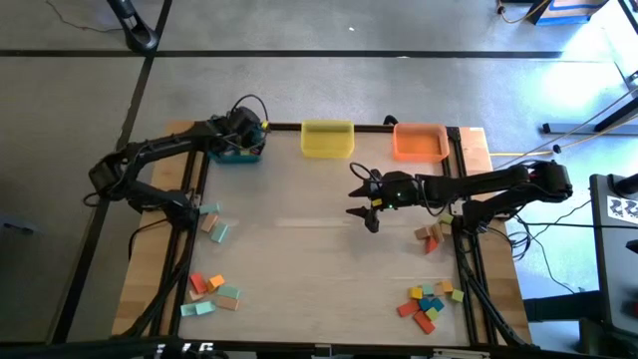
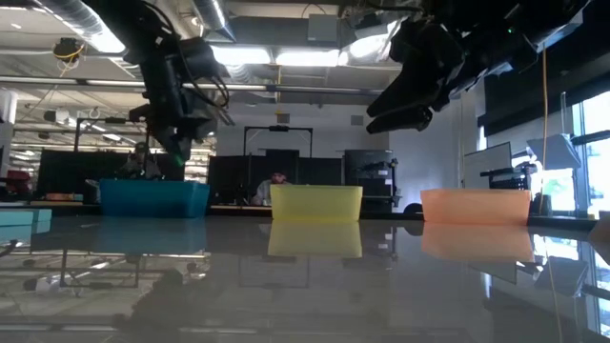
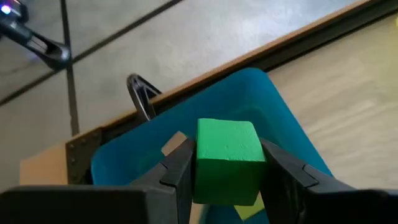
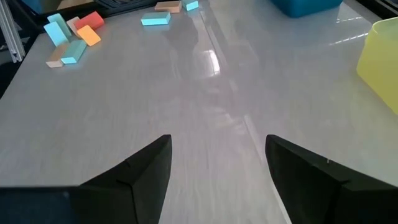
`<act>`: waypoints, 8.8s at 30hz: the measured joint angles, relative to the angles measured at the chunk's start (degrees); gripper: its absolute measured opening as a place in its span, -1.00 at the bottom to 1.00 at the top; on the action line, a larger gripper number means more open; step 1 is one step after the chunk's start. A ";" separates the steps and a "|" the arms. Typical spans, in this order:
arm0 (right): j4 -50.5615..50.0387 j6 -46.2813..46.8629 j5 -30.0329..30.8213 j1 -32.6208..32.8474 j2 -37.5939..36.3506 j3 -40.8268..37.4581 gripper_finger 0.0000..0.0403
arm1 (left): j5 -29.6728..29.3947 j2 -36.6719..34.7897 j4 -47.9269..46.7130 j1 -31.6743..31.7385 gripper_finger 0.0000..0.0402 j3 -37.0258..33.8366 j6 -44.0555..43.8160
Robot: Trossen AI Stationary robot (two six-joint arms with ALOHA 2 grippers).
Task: Sort blocks by size
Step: Put the green square block into the blue bin, then put the brown triangle block into the orange bin, then put the orange triangle block into the orange bin
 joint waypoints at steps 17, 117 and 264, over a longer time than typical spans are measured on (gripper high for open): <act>-0.81 -0.02 0.01 0.00 -0.01 0.00 0.28 | 4.44 0.04 -0.03 3.01 0.01 0.00 1.44; -68.63 4.04 1.71 17.27 9.49 6.40 -0.35 | 6.60 -1.89 15.85 -44.04 0.01 -0.02 0.54; -69.88 16.43 4.35 43.93 3.10 1.44 0.07 | 6.62 -1.88 19.88 -44.11 0.01 -0.01 1.53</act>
